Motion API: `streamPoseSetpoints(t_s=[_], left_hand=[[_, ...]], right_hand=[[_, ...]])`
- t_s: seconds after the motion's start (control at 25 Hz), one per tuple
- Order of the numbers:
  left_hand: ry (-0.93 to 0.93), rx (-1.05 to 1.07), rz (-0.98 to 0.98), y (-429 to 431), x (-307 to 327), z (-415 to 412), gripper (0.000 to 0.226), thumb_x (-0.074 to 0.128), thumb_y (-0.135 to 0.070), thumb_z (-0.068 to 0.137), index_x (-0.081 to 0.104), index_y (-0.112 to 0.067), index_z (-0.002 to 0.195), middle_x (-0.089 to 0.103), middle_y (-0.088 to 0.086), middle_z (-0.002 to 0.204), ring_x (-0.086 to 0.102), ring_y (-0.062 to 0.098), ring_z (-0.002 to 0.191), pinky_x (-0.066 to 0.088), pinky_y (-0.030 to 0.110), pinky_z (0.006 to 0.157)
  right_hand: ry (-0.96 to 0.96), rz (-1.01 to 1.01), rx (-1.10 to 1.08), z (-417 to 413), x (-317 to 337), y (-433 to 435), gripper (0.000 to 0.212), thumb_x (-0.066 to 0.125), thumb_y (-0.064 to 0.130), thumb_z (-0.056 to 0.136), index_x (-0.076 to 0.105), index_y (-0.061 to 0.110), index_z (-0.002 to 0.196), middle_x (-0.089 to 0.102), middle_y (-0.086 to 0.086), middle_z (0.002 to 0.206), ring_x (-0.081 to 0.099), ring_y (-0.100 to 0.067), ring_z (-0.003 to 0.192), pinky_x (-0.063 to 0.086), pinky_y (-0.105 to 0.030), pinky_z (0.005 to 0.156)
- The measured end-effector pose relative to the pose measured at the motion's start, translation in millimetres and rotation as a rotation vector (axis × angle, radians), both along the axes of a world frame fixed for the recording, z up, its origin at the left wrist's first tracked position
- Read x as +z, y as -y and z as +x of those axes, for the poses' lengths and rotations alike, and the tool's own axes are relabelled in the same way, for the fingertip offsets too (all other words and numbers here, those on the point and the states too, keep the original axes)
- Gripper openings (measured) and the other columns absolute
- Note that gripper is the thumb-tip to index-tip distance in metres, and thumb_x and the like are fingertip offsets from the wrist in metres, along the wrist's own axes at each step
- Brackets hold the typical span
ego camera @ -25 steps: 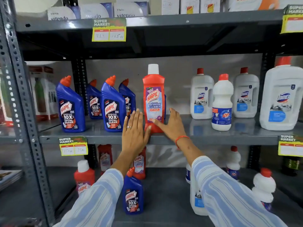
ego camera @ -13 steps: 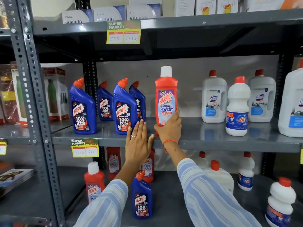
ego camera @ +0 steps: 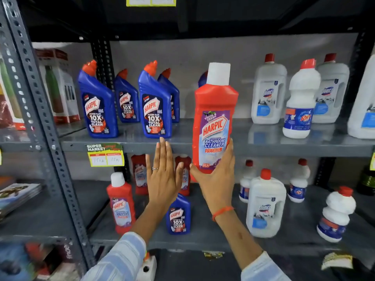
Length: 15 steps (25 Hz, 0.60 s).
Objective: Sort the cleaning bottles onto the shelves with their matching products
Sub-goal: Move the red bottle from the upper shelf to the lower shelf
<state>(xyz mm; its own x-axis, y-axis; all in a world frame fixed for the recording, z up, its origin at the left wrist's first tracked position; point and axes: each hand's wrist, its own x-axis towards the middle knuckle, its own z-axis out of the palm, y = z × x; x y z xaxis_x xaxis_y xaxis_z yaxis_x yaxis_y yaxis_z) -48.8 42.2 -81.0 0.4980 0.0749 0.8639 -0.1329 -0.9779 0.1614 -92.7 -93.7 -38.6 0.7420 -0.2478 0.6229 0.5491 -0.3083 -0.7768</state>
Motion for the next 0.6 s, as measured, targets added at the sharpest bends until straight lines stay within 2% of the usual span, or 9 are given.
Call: streamPoseSetpoints(t_s=[0.08,0.12,0.28,0.44,0.6], left_hand=[[-0.034,0.002,-0.007,-8.1,-21.5,-6.6,0.064,0.017,-0.046,0.098,0.013,-0.006,0.148,0.010,0.011,0.156,0.007,0.020,0.144,0.003,0.044,0.117],[-0.059,0.010,-0.013,-13.3,-35.4,-8.8,0.065,0.016,-0.047,0.098,0.014,-0.005,0.148,0.011,0.011,0.156,0.007,0.020,0.144,0.003,0.044,0.117],[-0.214,0.068,-0.046,-31.1,-96.0,-6.1,0.064,0.021,-0.045,0.097,0.015,-0.006,0.147,0.017,0.013,0.156,0.008,0.019,0.144,0.007,0.045,0.117],[-0.413,0.102,-0.101,-44.3,-155.6,3.9,0.063,0.011,-0.046,0.098,0.019,-0.008,0.148,0.018,0.010,0.156,0.012,0.019,0.143,0.008,0.044,0.116],[-0.616,0.145,-0.116,-54.0,-208.4,15.4,0.065,0.006,-0.043,0.098,0.028,-0.004,0.144,0.027,0.011,0.153,0.025,0.021,0.140,0.013,0.044,0.112]], right_hand=[[-0.017,0.026,0.018,-0.1,-29.4,-1.6,0.105,0.082,0.022,0.066,0.013,0.016,0.144,0.040,-0.008,0.139,0.036,-0.004,0.117,0.034,-0.012,0.093],[-0.034,0.032,0.016,1.2,-45.1,-2.3,0.104,0.082,0.022,0.065,0.014,0.015,0.144,0.040,-0.008,0.140,0.036,-0.004,0.118,0.034,-0.011,0.094],[-0.160,0.033,0.003,16.6,-107.2,-4.6,0.105,0.086,0.019,0.060,0.019,0.014,0.142,0.046,-0.010,0.132,0.045,-0.008,0.113,0.041,-0.021,0.094],[-0.324,0.071,0.035,36.3,-163.0,-1.4,0.101,0.087,0.015,0.058,0.026,0.017,0.138,0.052,-0.009,0.128,0.052,-0.015,0.109,0.043,-0.023,0.089],[-0.460,0.047,-0.020,69.5,-210.8,5.7,0.098,0.087,0.012,0.057,0.029,0.013,0.136,0.053,-0.014,0.126,0.055,-0.027,0.113,0.043,-0.028,0.093]])
